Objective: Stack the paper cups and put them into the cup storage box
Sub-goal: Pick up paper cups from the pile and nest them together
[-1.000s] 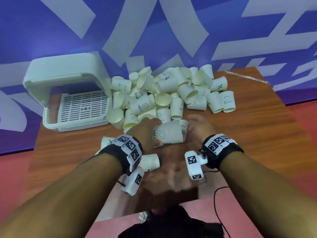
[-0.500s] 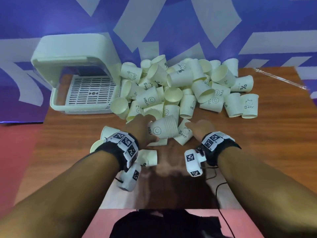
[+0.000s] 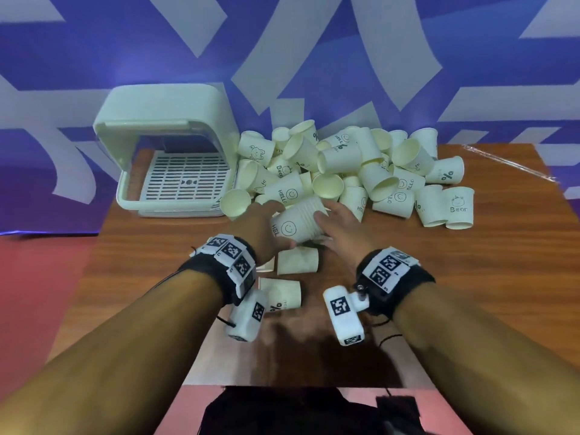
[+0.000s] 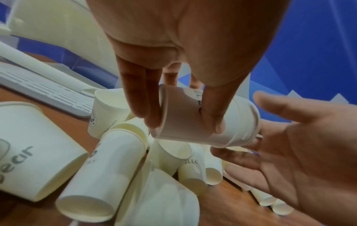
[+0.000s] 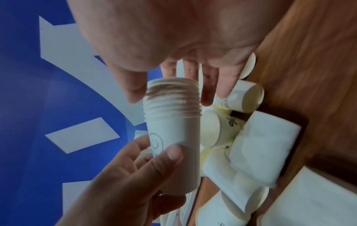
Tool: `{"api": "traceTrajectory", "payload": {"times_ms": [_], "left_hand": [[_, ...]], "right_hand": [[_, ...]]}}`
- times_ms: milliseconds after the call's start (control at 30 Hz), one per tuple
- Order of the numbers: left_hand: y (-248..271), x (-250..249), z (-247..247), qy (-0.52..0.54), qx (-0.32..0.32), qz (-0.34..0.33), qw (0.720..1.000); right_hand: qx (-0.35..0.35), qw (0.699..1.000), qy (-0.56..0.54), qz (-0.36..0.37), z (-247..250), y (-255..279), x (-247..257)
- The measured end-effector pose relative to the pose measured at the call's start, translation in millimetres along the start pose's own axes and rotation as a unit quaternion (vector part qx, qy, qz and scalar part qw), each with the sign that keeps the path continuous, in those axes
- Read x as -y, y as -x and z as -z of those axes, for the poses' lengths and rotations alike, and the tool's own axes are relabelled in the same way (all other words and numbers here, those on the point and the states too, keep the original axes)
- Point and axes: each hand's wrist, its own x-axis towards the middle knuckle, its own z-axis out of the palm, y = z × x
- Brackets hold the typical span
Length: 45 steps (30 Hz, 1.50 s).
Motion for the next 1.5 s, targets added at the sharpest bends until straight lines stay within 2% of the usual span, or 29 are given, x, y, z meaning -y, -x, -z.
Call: {"api": "traceTrajectory", "payload": {"times_ms": [33,100,200,233,300,333,400,467,600,733,800,900,1033,1133,1233,1367,1500], "left_hand": [[-1,5,3,0.000,0.002,0.000,1.000],[-2,19,10,-0.005,0.013,-0.008,1.000],[-4,40,23,0.001,0.017,-0.026,1.000],[-4,46,27,0.003,0.015,-0.033,0.999],[-5,59,36,0.001,0.013,-0.053,0.999],[-5,65,39,-0.001,0.019,-0.066,0.998],[-5,79,46,-0.004,0.026,-0.096,0.995],[-5,91,50,-0.014,0.037,-0.116,0.992],[-3,108,48,-0.026,0.058,-0.108,0.992],[-5,104,46,-0.035,0.061,-0.125,0.990],[-5,99,45,-0.039,0.060,-0.123,0.990],[-5,94,44,-0.024,0.050,-0.116,0.992],[-4,87,43,-0.008,0.055,-0.112,0.992],[0,80,40,0.009,0.059,-0.120,0.991],[2,78,41,0.025,0.054,-0.145,0.988],[7,99,54,0.032,0.046,-0.161,0.985],[11,130,76,0.041,0.062,-0.176,0.982]], "right_hand": [[0.004,1.000,-0.012,-0.009,-7,2,1],[-0.034,0.999,0.019,-0.022,-13,2,-1],[-0.081,0.979,0.186,0.004,-18,13,-1],[-0.079,0.957,0.278,0.022,-22,18,-4],[-0.056,0.884,0.461,0.048,-38,18,-14],[-0.036,0.854,0.516,0.044,-48,17,-20],[-0.026,0.811,0.584,0.031,-65,14,-30],[-0.058,0.794,0.605,0.025,-76,13,-33],[-0.079,0.797,0.599,-0.020,-77,20,-41],[-0.090,0.833,0.544,-0.052,-66,24,-41],[-0.092,0.871,0.477,-0.068,-58,32,-37],[-0.103,0.937,0.331,-0.053,-40,49,-30],[-0.153,0.979,0.129,-0.035,-19,60,-7],[-0.140,0.990,-0.004,-0.022,-24,60,12],[-0.110,0.993,-0.034,-0.001,-48,62,21],[-0.070,0.994,-0.078,-0.016,-83,69,18],[-0.138,0.977,-0.164,0.022,-125,77,13]]}}
